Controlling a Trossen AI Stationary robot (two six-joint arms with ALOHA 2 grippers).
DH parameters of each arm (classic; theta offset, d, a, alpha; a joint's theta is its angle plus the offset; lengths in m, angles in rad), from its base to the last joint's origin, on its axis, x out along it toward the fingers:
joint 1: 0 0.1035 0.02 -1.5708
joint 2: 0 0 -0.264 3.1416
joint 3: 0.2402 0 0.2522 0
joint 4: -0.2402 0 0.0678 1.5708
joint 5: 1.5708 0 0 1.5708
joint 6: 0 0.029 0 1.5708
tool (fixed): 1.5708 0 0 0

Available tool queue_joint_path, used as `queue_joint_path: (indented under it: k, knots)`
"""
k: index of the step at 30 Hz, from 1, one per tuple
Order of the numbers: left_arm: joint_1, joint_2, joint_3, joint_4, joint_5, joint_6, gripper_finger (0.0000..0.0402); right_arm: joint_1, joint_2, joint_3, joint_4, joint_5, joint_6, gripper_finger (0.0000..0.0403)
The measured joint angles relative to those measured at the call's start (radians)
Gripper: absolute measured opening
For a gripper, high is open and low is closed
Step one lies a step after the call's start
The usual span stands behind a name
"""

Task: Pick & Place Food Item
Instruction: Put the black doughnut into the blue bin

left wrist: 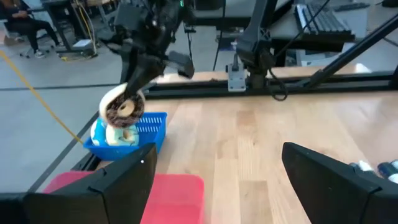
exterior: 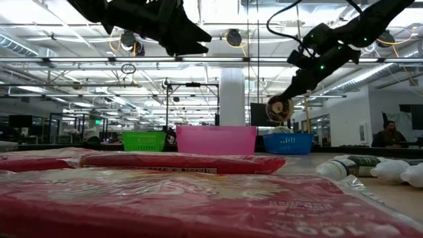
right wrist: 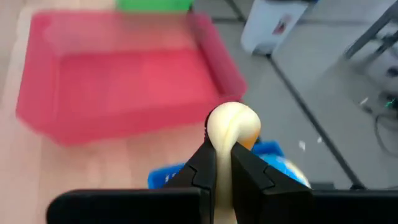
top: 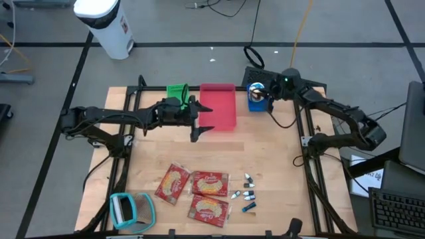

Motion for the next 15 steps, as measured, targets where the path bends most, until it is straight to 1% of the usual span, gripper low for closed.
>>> queue_joint_path:
  k: [4,6,9,13,15]
  knots:
    - [0.000,0.000,0.000,0.006,0.000,0.006,0.0350,-0.003,0.019,0.088,-0.182,-0.001,-0.086,0.0016]
    - [0.000,0.000,0.000,0.004,0.000,0.006,0.0348,-0.002,0.037,0.125,-0.242,0.001,-0.124,0.0016]
    - [0.000,0.000,0.000,0.014,-0.001,0.005,0.0344,-0.003,0.076,0.154,-0.287,0.003,-0.161,0.0016]
    - [0.000,0.000,0.000,0.011,-0.001,0.006,0.0342,0.002,0.130,0.155,-0.294,0.014,-0.207,0.0015]
    - [0.000,0.000,0.000,0.011,-0.001,0.005,0.0345,0.006,0.149,0.155,-0.302,0.044,-0.237,0.0015]
